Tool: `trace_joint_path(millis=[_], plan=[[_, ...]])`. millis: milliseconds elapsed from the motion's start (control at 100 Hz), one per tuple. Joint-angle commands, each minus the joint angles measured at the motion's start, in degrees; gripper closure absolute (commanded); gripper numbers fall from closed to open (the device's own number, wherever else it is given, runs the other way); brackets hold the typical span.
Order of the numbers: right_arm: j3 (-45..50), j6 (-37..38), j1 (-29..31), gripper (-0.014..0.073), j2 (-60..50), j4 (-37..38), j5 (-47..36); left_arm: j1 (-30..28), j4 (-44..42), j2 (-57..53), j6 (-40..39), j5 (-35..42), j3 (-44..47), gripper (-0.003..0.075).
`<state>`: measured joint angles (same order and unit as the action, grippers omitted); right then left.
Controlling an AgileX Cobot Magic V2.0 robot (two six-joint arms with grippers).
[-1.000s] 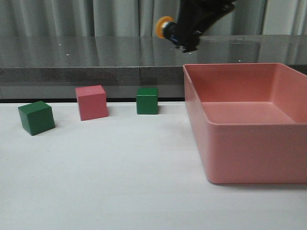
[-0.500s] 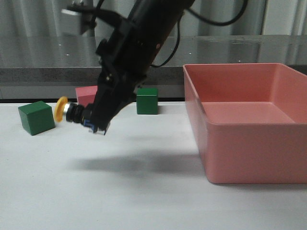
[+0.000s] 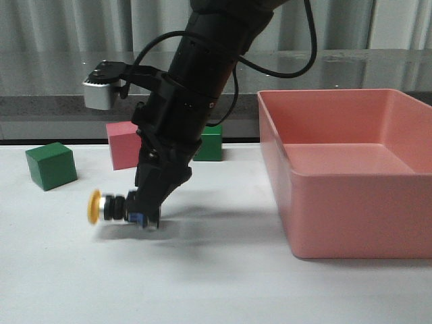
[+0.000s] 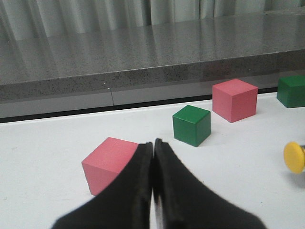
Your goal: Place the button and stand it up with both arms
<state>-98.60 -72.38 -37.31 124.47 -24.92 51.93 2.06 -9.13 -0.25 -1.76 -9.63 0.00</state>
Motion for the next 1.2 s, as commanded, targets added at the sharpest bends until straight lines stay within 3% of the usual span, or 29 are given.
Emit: trace_joint_path(millis=[0,210,300,390,520,820,1190], plan=[[-1.9,1.1,0.0,0.0089,-3.6,-1.3,-1.2,0.0,0.5,-1.7,-0.5,4.4,2.6,0.0739],[-2.0,2.9,0.0,0.0079,-4.0,-1.3,-1.1,0.0,0.5,-1.7,-0.5,4.4,2.6,0.0739],[-2.9,5.8,0.0,0.0136,-5.3,-1.3,-0.5,0.0,0.5,-1.7,-0.5,4.4,2.6,0.0740],[-4.2,10.2,0.4,0.0317,-7.6,-1.3,-0.1,0.0,0.5,-1.7,-0.5,4.4,2.6,0.0739],[-4.8,14.6,1.5,0.0722,-12.8,-1.3,0.1,0.0,0.5,-1.7,-0.5,4.4,2.6,0.0740],[-0.3,30.4,8.8,0.0707,-26.6,-1.3,-6.8,0.0,0.5,-1.7,-0.5,4.4,2.6,0.0740],[39.9,31.4,17.5,0.0707,-58.3,-2.0,-39.7,0.0,0.5,-1.7,-0.5,4.4,2.6,0.0740]])
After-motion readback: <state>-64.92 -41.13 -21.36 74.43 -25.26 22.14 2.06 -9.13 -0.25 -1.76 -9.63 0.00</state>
